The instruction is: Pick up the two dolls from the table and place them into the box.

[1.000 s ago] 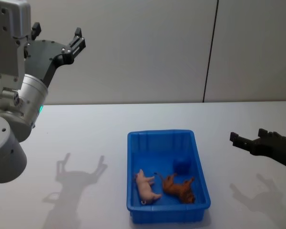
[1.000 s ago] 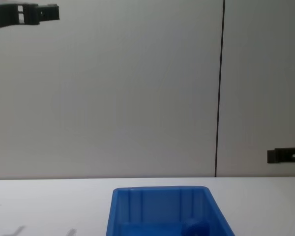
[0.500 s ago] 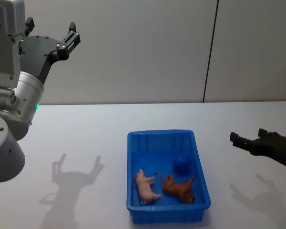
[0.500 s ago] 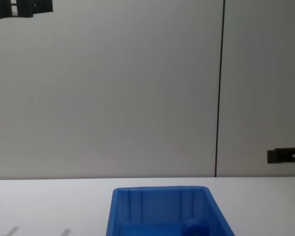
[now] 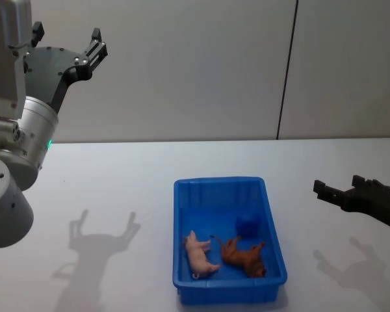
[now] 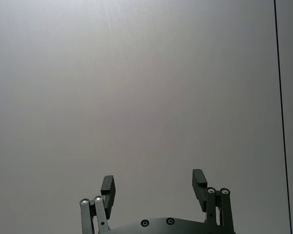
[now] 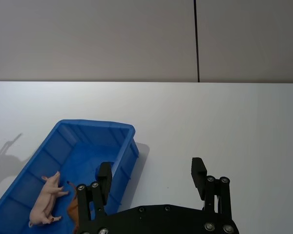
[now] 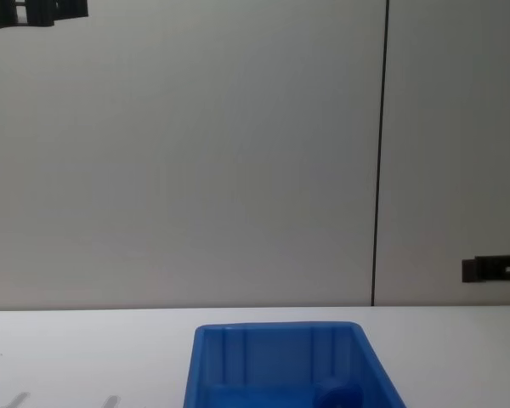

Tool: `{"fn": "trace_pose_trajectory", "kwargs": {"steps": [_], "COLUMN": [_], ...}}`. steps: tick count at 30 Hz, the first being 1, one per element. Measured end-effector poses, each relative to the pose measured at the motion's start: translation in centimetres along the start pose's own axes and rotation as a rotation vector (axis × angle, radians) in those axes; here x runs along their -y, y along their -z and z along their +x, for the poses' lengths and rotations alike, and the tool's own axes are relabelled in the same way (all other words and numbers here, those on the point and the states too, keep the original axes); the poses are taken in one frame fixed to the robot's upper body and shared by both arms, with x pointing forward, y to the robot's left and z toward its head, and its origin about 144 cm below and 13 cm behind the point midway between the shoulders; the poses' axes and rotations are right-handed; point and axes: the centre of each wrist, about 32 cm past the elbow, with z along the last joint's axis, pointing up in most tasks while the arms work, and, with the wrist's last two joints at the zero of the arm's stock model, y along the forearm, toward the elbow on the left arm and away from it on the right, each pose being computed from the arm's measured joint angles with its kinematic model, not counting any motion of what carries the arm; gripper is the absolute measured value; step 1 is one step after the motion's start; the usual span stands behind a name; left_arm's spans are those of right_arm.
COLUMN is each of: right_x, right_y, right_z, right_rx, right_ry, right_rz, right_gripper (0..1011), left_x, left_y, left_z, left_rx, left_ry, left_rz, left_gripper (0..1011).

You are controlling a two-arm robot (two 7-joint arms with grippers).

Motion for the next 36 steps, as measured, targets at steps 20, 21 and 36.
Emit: {"fn": "trace_pose_trajectory", "kwargs": {"steps": [20, 21, 36], "right_x": [0.00, 0.00, 0.00], "right_y": [0.00, 0.00, 0.00], "right_z": [0.00, 0.00, 0.00], "right_rx": [0.000, 0.000, 0.000], "right_ry": [0.000, 0.000, 0.000], "right_rz": [0.000, 0.000, 0.000], "right_gripper": [1001, 1001, 1001], "left_x": [0.00, 0.00, 0.00], "left_y": [-0.03, -0.03, -0.03], "left_z": [0.01, 0.01, 0.01], "left_rx": [0.001, 0.001, 0.001], "left_ry": [-0.003, -0.003, -0.003], "left_rz": [-0.003, -0.003, -0.003], "left_gripper": [1001, 1001, 1001]}}
